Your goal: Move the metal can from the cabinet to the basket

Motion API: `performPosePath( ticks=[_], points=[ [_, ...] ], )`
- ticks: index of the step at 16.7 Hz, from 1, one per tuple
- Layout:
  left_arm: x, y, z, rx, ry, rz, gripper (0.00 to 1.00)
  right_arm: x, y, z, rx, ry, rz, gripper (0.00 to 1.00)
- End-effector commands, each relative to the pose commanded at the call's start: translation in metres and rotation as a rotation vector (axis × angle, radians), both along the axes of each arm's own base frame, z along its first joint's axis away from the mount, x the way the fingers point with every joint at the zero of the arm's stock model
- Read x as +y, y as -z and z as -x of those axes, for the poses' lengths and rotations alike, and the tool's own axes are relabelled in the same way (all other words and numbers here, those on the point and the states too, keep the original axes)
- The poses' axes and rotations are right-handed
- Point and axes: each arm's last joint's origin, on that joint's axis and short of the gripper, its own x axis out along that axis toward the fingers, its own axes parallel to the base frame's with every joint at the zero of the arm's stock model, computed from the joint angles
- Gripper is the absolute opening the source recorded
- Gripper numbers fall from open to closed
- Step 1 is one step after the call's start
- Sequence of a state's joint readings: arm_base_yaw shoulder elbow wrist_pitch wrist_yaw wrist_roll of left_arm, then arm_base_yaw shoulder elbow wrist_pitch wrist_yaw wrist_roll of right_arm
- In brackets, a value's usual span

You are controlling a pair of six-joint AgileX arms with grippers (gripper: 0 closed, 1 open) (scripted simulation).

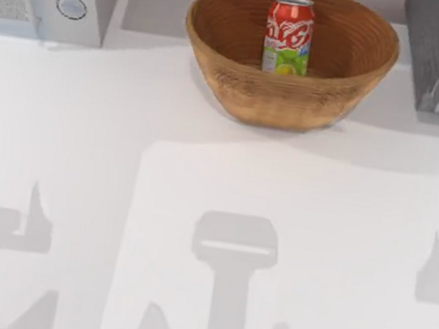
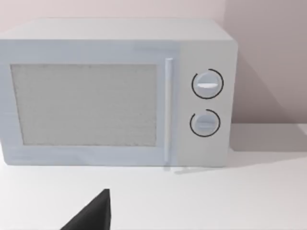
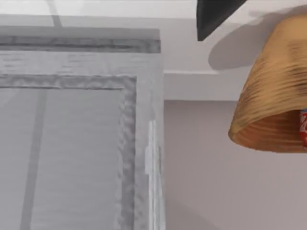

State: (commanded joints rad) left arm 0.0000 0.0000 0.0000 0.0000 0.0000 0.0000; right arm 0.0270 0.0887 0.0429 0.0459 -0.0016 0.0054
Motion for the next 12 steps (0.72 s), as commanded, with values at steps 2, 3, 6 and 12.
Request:
performPosePath(
  ticks=[2,3,6,12],
  points=[
    [0.0,0.0,0.0,0.0,0.0,0.0,1.0,-0.0022,0.0091,0.0027,0.0,0.02,0.003,1.0],
    [0.0,0.0,0.0,0.0,0.0,0.0,1.0,-0.0028,0.0113,0.0033,0.0,0.026,0.004,1.0],
    [0.0,0.0,0.0,0.0,0.0,0.0,1.0,-0.0031,0.0121,0.0035,0.0,0.029,0.004,1.0],
    [0.0,0.0,0.0,0.0,0.0,0.0,1.0,-0.0066,0.006,0.0003,-0.007,0.026,0.004,1.0]
  ],
)
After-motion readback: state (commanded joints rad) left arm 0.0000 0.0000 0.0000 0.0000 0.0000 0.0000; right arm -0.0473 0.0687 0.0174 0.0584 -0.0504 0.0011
